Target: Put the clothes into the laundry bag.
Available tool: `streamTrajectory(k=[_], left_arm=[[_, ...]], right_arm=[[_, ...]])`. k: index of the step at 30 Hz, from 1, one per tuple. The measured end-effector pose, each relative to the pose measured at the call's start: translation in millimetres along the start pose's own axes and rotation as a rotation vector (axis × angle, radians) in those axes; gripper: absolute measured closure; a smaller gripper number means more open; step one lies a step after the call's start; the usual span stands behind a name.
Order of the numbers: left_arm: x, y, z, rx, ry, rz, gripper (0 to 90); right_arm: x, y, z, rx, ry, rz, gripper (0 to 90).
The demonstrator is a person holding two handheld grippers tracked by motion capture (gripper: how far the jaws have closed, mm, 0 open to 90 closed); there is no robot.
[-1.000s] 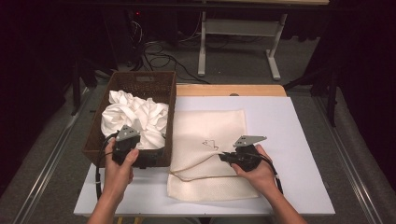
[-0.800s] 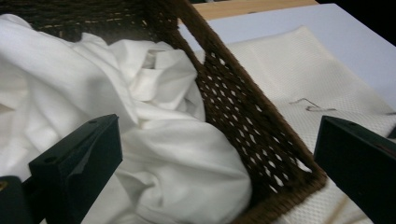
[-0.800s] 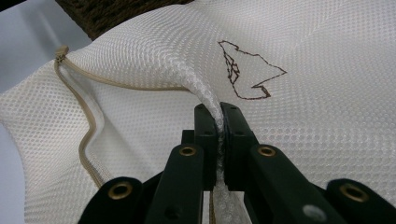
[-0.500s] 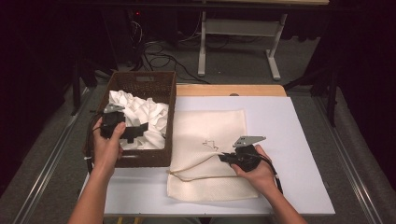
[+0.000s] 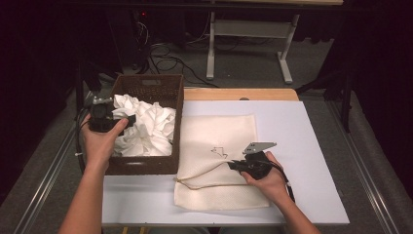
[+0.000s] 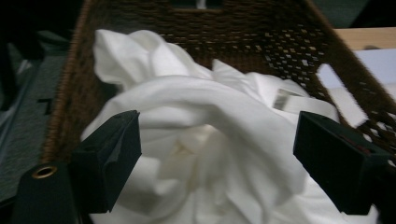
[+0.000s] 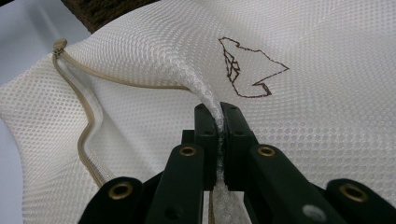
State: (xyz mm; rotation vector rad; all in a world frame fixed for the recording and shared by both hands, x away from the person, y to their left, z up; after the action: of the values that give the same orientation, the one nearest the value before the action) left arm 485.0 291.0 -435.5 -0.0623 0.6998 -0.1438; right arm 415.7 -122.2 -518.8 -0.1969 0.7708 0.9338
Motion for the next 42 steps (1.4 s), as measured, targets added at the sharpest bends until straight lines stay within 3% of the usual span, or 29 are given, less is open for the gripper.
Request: streamTrajectory(k=[3, 4, 9, 10, 11, 12, 15, 19, 22, 25, 30, 35, 38, 41, 42], left_arm=[[7.0, 5.4, -0.7, -0.018, 0.028, 0.029, 9.9], [15.6, 8.5, -1.5, -0.041, 0.056, -0.007, 8.7], [30.5, 9.2, -1.8, -0.051, 0.107, -0.013, 6.9], [39.5, 8.1, -2.5, -0.039, 0.162, -0.013, 7.1], [39.5, 8.1, -2.5, -0.039, 0.162, -0.013, 7.1], [48.5, 6.0, -4.2, -0.033, 0.213, -0.018, 7.0], [57.6, 4.9, -6.7, -0.028, 0.252, -0.011, 6.7], [77.1, -2.6, -12.2, -0.043, 0.33, -0.08, 0.4], [86.8, -2.0, -16.8, -0.067, 0.37, -0.088, 0.1], [93.3, 2.6, -20.6, -0.079, 0.39, -0.068, 0.0], [104.6, 3.8, -29.7, -0.064, 0.437, -0.021, 0.0], [111.7, 1.6, -39.1, -0.066, 0.487, -0.066, 1.6], [113.9, 0.5, -41.7, -0.042, 0.503, -0.089, 3.9], [113.3, 0.2, -41.0, -0.041, 0.503, -0.092, 10.5], [111.2, 0.1, -38.9, -0.051, 0.491, -0.089, 17.5]], right_arm=[[0.9, 0.2, -0.2, 0.003, 0.001, 0.001, 87.9], [1.1, 0.6, -0.4, 0.002, 0.002, 0.002, 87.9], [0.8, 0.2, -0.8, 0.006, 0.001, 0.005, 87.8], [1.2, 0.2, -1.0, 0.007, 0.0, 0.006, 87.8], [1.2, 0.2, -1.0, 0.007, 0.0, 0.006, 87.8], [1.2, 0.1, -1.3, 0.005, 0.003, 0.005, 87.8], [1.2, -0.3, -1.6, -0.001, 0.004, 0.008, 87.8], [1.2, -0.4, -1.9, 0.001, 0.005, 0.008, 87.8], [1.1, -0.6, -1.9, 0.005, 0.002, 0.008, 87.8], [1.1, -0.7, -2.1, 0.003, 0.001, 0.008, 87.8], [0.9, -1.2, -3.4, -0.006, 0.004, 0.008, 87.8], [1.2, -0.9, -4.1, -0.012, 0.009, 0.007, 87.8], [1.4, -0.8, -4.0, -0.009, 0.006, 0.01, 87.8], [1.5, -0.8, -4.1, -0.005, 0.008, 0.012, 87.7], [2.9, -0.8, -4.4, 0.006, 0.013, 0.015, 87.7]])
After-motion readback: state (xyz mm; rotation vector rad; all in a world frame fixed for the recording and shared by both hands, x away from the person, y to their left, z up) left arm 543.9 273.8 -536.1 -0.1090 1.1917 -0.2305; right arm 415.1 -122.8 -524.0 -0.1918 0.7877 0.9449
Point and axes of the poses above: each handheld gripper's, and its own axes: x roughly forward along the jaws, z roughly out of its top, y roughly to its left, the point moved 6 cm from there along x, roughly forward along the jaws, and after that the axes turned 1 degree about x, right-handed, at the moved point
